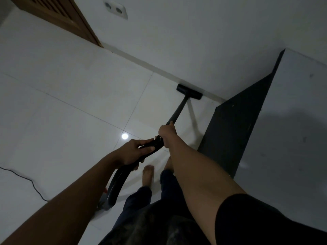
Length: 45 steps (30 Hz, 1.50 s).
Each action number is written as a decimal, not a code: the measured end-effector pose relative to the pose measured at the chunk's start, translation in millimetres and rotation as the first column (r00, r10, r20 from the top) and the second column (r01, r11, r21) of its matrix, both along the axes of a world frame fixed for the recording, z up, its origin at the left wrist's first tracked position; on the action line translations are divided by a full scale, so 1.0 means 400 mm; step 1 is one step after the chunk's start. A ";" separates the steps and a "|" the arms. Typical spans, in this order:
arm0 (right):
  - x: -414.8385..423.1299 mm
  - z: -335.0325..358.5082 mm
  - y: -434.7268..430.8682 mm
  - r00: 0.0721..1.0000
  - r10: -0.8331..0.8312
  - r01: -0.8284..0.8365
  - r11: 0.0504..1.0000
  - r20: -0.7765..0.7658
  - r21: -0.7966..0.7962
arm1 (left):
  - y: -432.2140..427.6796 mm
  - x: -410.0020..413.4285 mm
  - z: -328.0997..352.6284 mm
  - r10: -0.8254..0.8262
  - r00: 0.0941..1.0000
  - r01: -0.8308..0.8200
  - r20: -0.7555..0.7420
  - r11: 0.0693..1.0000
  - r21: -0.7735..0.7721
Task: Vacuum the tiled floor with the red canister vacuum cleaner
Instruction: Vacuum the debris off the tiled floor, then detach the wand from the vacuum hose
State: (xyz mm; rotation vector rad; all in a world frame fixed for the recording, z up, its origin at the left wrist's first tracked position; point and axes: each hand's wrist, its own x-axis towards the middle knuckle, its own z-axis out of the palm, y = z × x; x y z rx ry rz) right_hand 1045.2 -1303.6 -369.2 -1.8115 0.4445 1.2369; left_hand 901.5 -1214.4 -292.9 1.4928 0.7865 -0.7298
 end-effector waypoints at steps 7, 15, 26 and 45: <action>-0.039 0.040 0.054 0.988 0.144 -0.149 0.981 -0.052 -0.122 | 0.020 -0.062 0.008 0.042 0.999 -0.043 0.028 0.999 0.005; -0.227 0.076 0.174 0.981 0.195 -0.194 0.979 0.003 -0.055 | 0.168 -0.236 0.045 -0.029 0.998 0.030 0.062 0.999 -0.020; -0.552 0.187 0.436 0.948 0.287 -0.305 0.943 -0.141 -0.136 | 0.376 -0.602 0.162 0.119 0.963 -0.132 0.242 0.991 0.035; -0.951 0.413 0.738 0.697 0.696 -0.655 0.716 -0.175 0.241 | 0.496 -1.034 0.362 0.546 0.553 -0.819 0.629 0.493 0.293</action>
